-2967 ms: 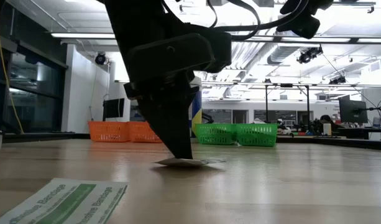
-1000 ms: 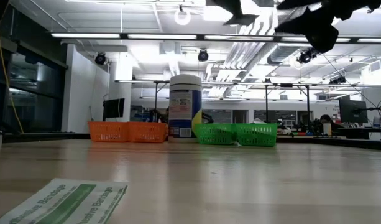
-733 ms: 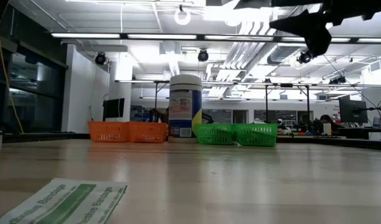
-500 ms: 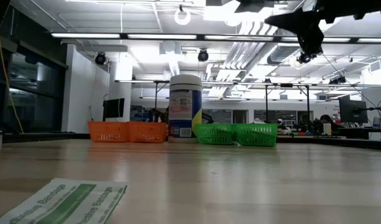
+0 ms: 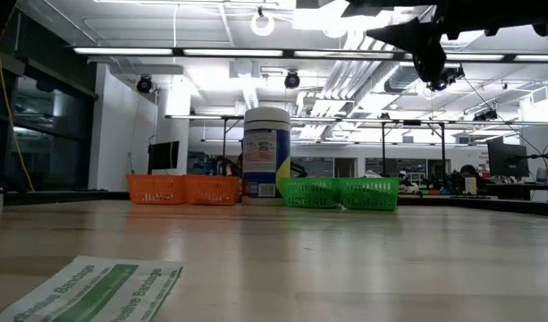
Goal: Pick & Place First Aid Supplies
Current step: Put the black towelette pack into the left green bin
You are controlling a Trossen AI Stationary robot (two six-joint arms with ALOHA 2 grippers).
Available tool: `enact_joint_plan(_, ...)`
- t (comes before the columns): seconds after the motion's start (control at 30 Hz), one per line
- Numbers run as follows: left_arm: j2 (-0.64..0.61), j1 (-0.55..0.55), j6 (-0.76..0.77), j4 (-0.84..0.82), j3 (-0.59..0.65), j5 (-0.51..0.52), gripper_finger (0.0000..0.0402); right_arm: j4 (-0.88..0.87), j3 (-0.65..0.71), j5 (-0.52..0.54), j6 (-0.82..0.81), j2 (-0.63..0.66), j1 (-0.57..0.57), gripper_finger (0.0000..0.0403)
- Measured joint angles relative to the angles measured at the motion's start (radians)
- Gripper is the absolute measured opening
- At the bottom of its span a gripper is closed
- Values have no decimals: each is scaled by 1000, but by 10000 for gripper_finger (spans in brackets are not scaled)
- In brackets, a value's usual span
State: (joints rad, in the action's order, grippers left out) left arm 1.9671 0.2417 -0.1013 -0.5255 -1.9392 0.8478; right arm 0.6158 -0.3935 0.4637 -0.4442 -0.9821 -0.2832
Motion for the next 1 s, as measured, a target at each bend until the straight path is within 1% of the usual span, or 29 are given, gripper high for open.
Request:
enact_joint_plan(0.1,0,0,0,0,0,0,0,-1,0,-28,-2,0,27,189)
enact_joint_plan(0.2,0,0,0,1,0,1,0,4,0,-73,-4,0,51,168)
enact_joint_plan(0.33,0,0,0,1,0,1,0,4,0,-98,-4,0,74,118)
enact_joint_plan(0.53,0,0,0,1,0,3,0,9,0,-132,-3,0,95,20)
enact_joint_plan(0.57,0,0,0,2,0,4,0,11,0,-143,0,0,97,11)
enact_joint_plan(0.73,0,0,-4,0,0,5,3,16,0,-168,-7,0,108,5)
enact_joint_plan(0.8,0,-1,-33,0,0,4,10,16,0,-167,-5,0,108,4)
enact_joint_plan(0.9,0,0,-107,-4,0,-12,34,12,0,-158,-19,0,107,3)
enact_joint_plan(1.0,-7,-1,-131,-16,1,-36,72,4,0,-142,-29,0,107,2)
